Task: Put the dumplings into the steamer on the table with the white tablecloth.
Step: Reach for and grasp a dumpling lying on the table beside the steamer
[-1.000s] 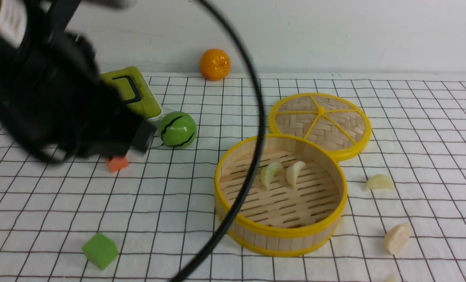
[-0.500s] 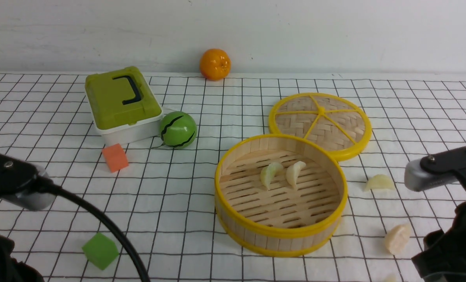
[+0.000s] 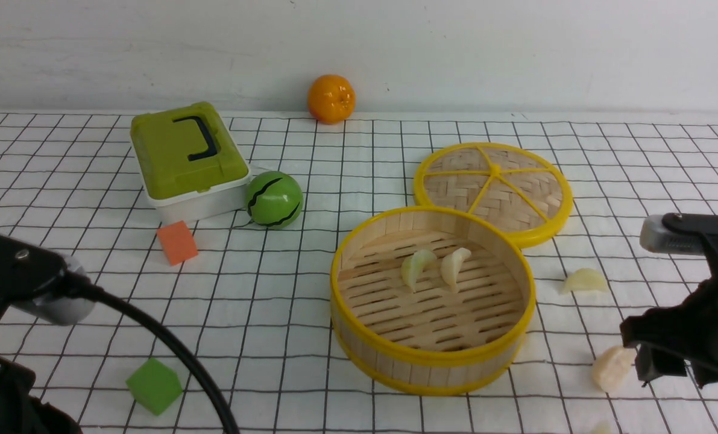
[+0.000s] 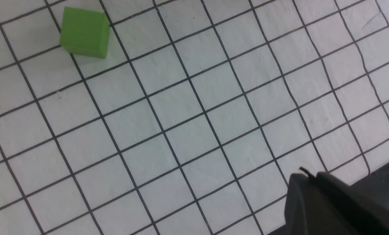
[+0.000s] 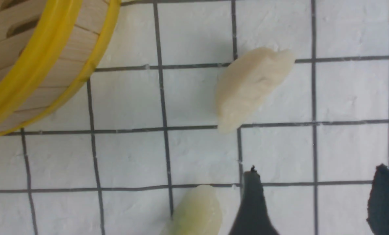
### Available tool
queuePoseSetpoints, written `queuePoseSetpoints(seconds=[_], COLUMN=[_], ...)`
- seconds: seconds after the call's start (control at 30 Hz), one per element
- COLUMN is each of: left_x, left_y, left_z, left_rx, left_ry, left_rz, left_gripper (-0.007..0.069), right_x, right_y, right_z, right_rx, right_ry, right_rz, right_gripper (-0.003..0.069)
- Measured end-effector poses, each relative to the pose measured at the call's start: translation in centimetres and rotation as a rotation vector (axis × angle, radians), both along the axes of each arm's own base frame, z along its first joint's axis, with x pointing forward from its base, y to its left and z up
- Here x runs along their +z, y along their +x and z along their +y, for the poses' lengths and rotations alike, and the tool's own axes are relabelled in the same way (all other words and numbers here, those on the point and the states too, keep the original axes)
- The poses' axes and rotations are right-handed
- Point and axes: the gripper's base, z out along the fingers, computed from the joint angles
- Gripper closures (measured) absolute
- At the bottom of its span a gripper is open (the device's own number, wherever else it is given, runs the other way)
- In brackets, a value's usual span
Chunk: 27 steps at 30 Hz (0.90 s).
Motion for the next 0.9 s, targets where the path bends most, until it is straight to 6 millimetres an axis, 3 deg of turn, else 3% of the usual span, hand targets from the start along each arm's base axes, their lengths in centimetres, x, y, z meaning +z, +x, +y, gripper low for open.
queuePoseSetpoints(seconds=[0.13, 0.33, 0.57, 0.63, 0.9], left_x=[0.0, 0.0, 0.0, 0.0, 0.1], left_y=[0.0, 0.0, 0.0, 0.0, 0.2], left_z=[0.0, 0.0, 0.0, 0.0, 0.1], left_rx=[-0.002, -0.002, -0.002, -0.002, -0.002], left_ry=[0.001, 0.001, 0.001, 0.003, 0.017], left_rz=[-0.001, -0.001, -0.001, -0.002, -0.031], left_gripper=[0.0596, 0.0588, 0.0587, 0.0585, 0.0584], right_x=[-1.2, -3.0, -3.8, -4.9, -6.4], right_y=[0.3, -0.5, -1.0, -1.9, -2.4], right_z=[1.2, 4.9, 4.6, 4.1, 4.3], right_rx=[0.065, 0.221, 0.206, 0.182, 0.106], right_ry=[0.034, 0.065, -0.004, -0.032, 0.040], right_rz=[0.063, 0.170, 0.206, 0.232, 0.183], right_gripper=[0.0209, 0.0209, 0.0209, 0.0209, 0.0209])
